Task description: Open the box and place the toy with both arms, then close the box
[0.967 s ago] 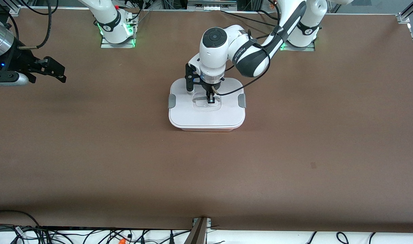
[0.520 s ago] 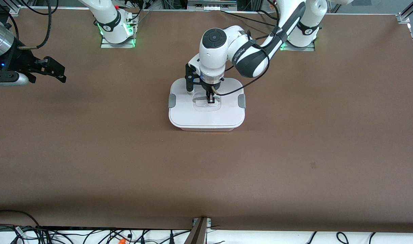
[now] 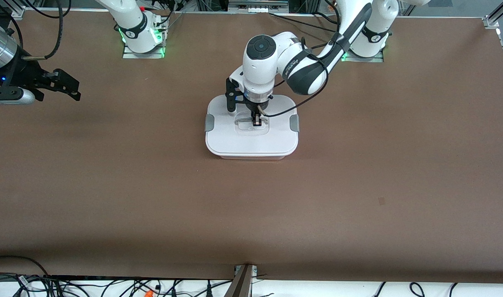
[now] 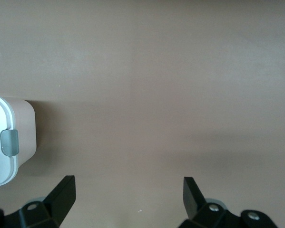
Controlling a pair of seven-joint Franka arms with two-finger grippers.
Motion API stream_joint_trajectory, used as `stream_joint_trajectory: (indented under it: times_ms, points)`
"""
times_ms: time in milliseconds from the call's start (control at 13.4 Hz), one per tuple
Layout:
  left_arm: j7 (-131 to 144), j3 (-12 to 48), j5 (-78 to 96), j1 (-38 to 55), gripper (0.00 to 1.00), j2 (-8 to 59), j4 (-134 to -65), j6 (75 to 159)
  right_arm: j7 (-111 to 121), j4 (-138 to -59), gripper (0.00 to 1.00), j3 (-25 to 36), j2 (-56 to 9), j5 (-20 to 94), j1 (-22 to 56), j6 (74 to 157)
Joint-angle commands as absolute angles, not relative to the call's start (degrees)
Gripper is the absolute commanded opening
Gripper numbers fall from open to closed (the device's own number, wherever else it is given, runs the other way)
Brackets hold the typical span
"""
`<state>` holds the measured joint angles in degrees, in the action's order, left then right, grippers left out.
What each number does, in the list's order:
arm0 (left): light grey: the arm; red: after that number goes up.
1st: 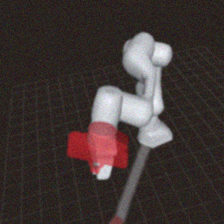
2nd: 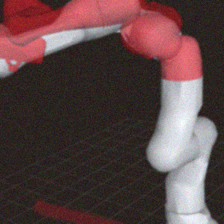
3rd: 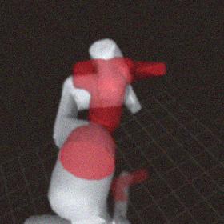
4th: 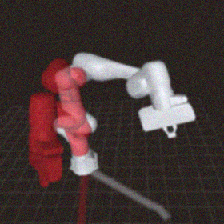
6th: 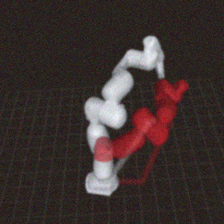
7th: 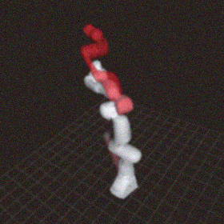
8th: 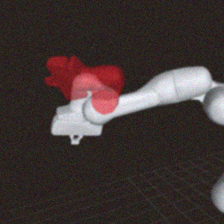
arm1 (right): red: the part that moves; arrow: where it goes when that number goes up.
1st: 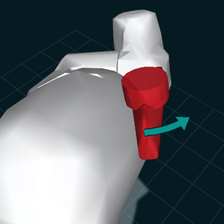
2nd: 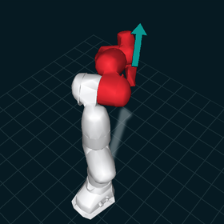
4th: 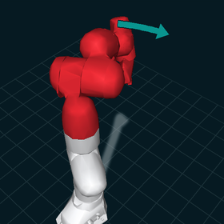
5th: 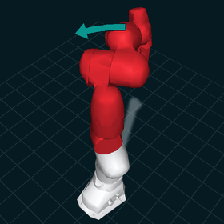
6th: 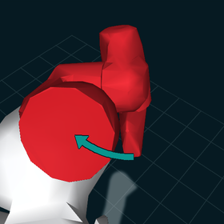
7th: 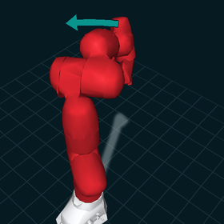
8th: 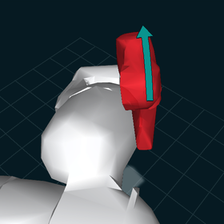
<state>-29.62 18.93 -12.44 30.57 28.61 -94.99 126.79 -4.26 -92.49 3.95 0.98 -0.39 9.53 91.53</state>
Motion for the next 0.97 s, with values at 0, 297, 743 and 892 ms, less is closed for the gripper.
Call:
stream_joint_trajectory:
  times_ms: [0,297,743,892]
  points:
    - [-28.1,19.1,-14.1,30.2,1.00,28.5,-95.5,127.3,-4.8,-91.2,1.00,3.3,0.4,-0.4,8.9,90.5]
    - [-28.1,19.2,-13.5,29.4,1.00,25.9,-95.1,124.9,-4.8,-91.2,1.00,3.3,0.4,-0.5,8.9,90.6]
    - [-25.8,19.0,-9.8,22.5,1.00,16.1,-94.8,104.3,-4.8,-91.2,1.00,3.3,0.4,-0.4,8.9,90.5]
    - [-25.8,18.9,-9.7,18.0,1.00,12.2,-94.7,98.8,-4.9,-91.3,1.00,3.4,0.4,-0.4,8.9,90.5]
